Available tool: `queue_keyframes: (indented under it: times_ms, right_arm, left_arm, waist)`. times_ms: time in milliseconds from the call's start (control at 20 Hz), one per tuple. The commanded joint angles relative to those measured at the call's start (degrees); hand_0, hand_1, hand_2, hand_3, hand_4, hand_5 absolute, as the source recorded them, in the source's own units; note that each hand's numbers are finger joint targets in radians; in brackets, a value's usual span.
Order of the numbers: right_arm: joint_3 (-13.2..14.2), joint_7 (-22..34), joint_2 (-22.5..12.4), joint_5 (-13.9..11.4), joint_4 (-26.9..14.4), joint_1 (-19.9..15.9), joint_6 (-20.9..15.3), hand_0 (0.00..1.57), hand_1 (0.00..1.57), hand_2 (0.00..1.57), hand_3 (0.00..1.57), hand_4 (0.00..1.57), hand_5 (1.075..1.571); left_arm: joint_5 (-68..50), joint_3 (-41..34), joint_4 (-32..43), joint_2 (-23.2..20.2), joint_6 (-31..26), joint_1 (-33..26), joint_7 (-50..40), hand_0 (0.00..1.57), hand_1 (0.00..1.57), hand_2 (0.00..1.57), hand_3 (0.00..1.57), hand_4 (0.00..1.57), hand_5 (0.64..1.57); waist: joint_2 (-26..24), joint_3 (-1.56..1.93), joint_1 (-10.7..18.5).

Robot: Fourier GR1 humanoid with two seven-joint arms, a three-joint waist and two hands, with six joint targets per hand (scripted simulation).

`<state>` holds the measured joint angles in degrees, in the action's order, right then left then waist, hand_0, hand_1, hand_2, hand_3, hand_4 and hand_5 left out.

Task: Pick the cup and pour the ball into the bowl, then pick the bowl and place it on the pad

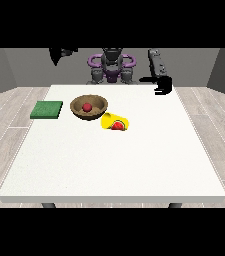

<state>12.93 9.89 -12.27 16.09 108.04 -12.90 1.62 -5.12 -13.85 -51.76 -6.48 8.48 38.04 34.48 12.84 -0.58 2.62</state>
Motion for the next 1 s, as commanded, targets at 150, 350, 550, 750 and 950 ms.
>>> queue_keyframes:
  times_ms: [150,350,550,750,950]
  right_arm:
    - [-5.1,3.9,2.8,-6.5,4.6,-4.2,-6.9,0.0,0.0,0.0,0.0,0.49,1.568]
    - [-3.6,-3.7,3.4,-5.3,-5.1,-1.7,-2.8,0.0,0.0,0.0,0.0,0.48,1.569]
    - [-2.0,-9.7,5.3,-3.9,-15.6,-3.4,-2.0,0.0,0.0,0.0,0.0,0.41,1.568]
    - [-1.1,-15.3,7.1,-2.7,-25.3,-4.6,-0.4,0.0,0.0,0.0,0.0,0.42,1.57]
    - [1.7,-21.5,4.6,-1.6,-34.5,-6.5,3.7,0.0,0.0,0.0,0.0,0.34,1.571]
  left_arm:
    - [-9.7,-6.9,5.1,-11.4,-18.8,3.5,2.3,0.0,0.0,0.0,0.0,0.0,1.547]
    - [-11.2,-8.5,4.7,-19.9,-21.8,7.2,-5.9,0.0,0.0,0.0,0.0,0.0,1.531]
    - [-9.5,-7.3,1.4,-23.8,-19.2,12.3,-11.6,0.0,0.0,0.0,0.0,0.0,1.521]
    - [-10.3,-6.7,-0.1,-26.7,-21.1,14.7,-16.6,0.0,0.0,0.0,0.0,0.0,1.523]
    - [-11.0,-7.7,-1.4,-30.4,-21.4,16.5,-19.8,0.0,0.0,0.0,0.0,0.0,1.533]
  waist:
    - [6.3,0.46,0.7]
    - [6.4,0.59,-0.1]
    - [6.6,0.69,0.6]
    - [6.8,0.69,1.1]
    - [7.5,0.68,0.4]
